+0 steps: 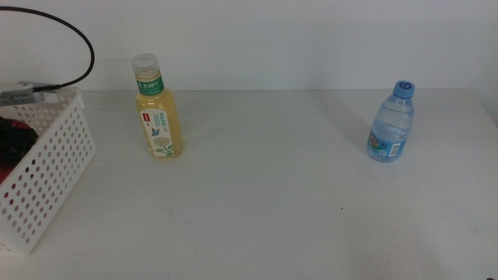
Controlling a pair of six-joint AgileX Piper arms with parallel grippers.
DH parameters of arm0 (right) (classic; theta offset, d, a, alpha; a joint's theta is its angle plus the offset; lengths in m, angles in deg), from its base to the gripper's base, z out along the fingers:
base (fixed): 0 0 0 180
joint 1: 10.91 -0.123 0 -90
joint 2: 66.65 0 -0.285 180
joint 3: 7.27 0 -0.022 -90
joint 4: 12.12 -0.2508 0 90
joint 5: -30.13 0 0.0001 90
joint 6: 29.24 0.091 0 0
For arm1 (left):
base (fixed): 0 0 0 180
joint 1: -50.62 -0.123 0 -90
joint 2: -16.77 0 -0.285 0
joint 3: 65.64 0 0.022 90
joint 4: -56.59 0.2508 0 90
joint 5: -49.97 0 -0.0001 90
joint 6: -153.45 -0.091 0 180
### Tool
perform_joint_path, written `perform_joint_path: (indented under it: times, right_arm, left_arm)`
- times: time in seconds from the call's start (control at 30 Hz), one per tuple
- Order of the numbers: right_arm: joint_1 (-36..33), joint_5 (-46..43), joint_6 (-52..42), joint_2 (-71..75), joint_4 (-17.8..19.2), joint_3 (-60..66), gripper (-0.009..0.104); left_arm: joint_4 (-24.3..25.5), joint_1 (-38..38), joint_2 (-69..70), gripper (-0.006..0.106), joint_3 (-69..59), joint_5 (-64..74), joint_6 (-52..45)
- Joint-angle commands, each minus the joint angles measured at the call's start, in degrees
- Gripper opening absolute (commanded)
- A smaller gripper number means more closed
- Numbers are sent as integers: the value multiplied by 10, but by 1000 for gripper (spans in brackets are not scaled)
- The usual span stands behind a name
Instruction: Use arms to grab the bottles and put them into the dustbin to the left of the table.
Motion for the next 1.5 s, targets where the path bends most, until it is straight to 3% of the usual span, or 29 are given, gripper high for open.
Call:
perform_joint_path:
  times: [0.0,0.1,0.4,0.7,0.9,1.47]
  right_arm:
    - [3,-42,-6,15,8,-1,74]
    - [3,-42,-6,15,8,-1,74]
    - [3,-42,-6,15,8,-1,74]
    - [3,-42,-6,15,8,-1,74]
    - [3,-42,-6,15,8,-1,74]
    - [3,-42,-6,15,8,-1,74]
  left_arm:
    - [-20,0,39,6,20,0,-1]
    - [-28,0,39,22,20,1,-1]
    - [-39,2,43,90,20,12,-3]
    - [-36,24,113,90,20,29,26]
    - [-22,82,207,90,-12,18,57]
    - [-26,272,518,90,-362,-335,106]
